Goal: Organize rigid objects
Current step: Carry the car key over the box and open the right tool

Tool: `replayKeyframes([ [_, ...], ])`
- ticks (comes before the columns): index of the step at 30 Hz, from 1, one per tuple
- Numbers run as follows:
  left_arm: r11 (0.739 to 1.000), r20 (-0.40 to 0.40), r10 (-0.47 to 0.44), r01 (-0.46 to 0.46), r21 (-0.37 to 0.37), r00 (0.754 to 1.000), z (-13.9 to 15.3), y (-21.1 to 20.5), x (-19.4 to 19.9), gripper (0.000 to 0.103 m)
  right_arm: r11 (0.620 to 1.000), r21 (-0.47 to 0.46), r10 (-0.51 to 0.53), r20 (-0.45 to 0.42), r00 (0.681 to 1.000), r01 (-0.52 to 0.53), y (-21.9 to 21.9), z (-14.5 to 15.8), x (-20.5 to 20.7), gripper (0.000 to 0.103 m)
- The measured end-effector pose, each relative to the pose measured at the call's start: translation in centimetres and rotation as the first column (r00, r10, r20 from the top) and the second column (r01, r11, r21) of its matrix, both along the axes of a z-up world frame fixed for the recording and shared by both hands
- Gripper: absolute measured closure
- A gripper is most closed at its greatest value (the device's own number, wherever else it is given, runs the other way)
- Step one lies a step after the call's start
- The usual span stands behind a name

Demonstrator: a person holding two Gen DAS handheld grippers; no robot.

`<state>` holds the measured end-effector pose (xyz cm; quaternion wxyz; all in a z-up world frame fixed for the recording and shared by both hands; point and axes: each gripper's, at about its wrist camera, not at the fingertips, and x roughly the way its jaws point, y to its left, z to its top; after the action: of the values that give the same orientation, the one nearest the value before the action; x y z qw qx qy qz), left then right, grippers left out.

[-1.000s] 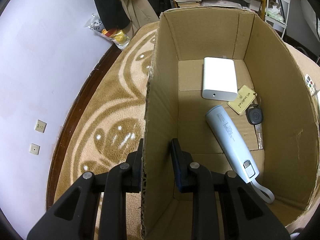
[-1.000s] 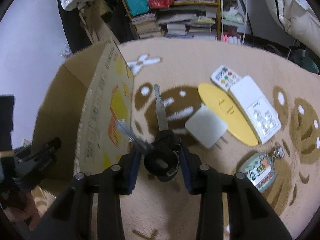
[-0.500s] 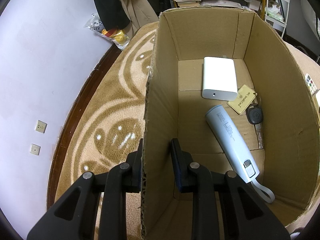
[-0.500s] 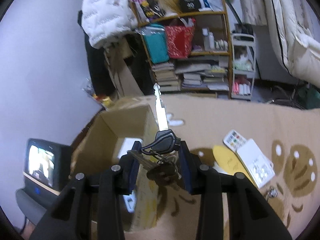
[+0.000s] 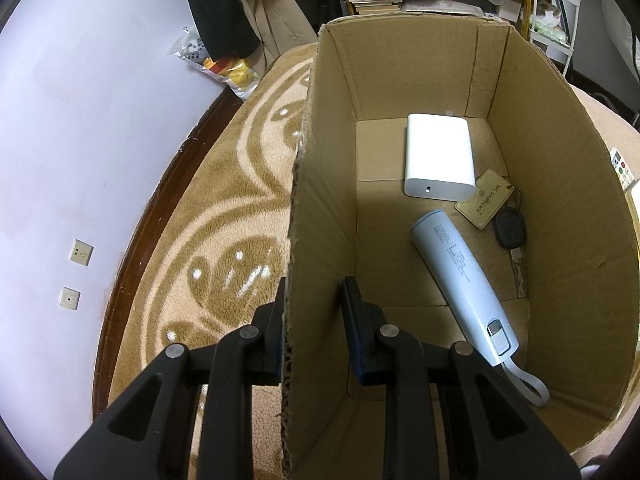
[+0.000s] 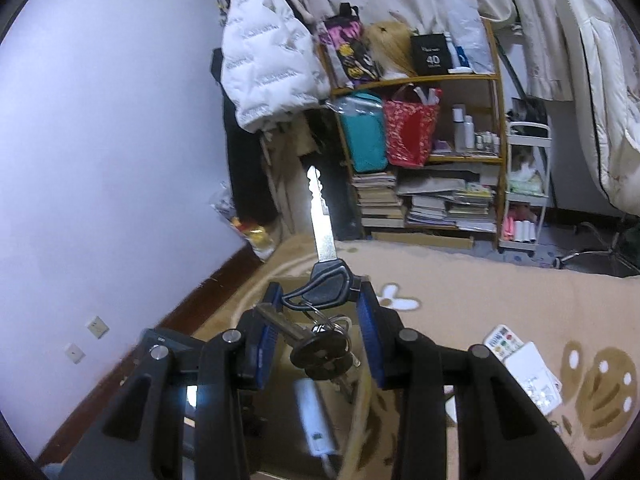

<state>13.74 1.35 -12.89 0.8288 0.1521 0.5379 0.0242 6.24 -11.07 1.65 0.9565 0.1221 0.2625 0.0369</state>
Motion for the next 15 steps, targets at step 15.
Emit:
replayKeyframes([
  [15, 1.0, -0.003, 0.004, -0.004, -0.012, 1.0, 0.1, 0.3, 0.1, 0.079, 0.997, 0.064, 0.057, -0.16, 0.985, -0.047, 0.0, -5.3, 1.8, 0.063],
])
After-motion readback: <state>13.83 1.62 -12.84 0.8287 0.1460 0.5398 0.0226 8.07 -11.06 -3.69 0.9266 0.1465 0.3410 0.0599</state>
